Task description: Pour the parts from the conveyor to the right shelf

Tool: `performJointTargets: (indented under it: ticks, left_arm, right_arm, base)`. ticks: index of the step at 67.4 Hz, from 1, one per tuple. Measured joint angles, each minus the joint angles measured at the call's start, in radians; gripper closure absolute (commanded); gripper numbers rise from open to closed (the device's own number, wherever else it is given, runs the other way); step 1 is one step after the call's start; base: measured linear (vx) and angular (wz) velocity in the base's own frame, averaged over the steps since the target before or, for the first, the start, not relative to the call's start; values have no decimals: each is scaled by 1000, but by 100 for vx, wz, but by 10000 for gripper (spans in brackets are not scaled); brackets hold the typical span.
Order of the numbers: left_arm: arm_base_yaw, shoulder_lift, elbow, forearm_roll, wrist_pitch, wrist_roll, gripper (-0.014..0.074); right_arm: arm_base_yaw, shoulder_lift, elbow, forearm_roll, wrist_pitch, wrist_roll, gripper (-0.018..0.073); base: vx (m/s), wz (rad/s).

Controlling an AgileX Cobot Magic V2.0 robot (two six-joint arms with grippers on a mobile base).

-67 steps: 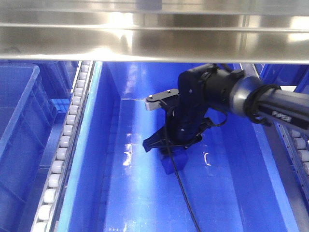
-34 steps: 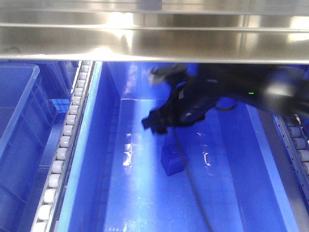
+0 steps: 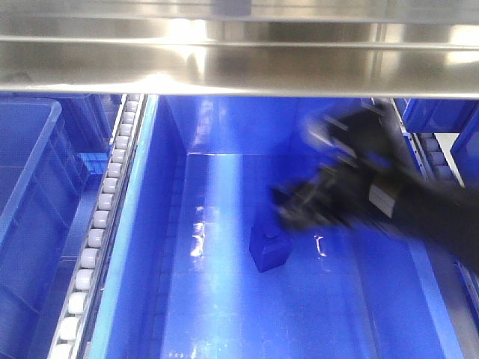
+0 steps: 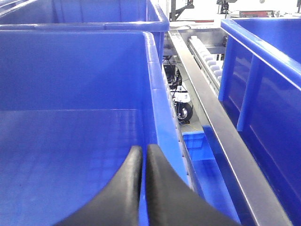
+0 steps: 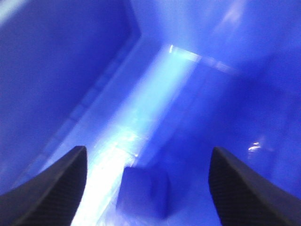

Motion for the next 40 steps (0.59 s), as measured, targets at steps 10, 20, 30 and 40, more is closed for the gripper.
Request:
performJointTargets:
  ticks: [10, 20, 30, 40]
  left_arm:
    - [0, 0, 0, 0, 0, 0, 603]
    - [0, 0, 0, 0, 1, 0, 603]
    - [0, 0, 0, 0, 1, 0, 603]
    - [0, 0, 0, 0, 2, 0, 603]
  right_arm:
    - [0, -179, 167, 0, -82, -1, 92]
    - [0, -355, 274, 0, -78, -1, 97]
    - [0, -549, 341, 0, -26, -1, 97]
    - [0, -763, 384, 0, 37, -1, 97]
  base:
    - [0, 0]
    - [0, 0]
    - [0, 0]
    - [0, 0]
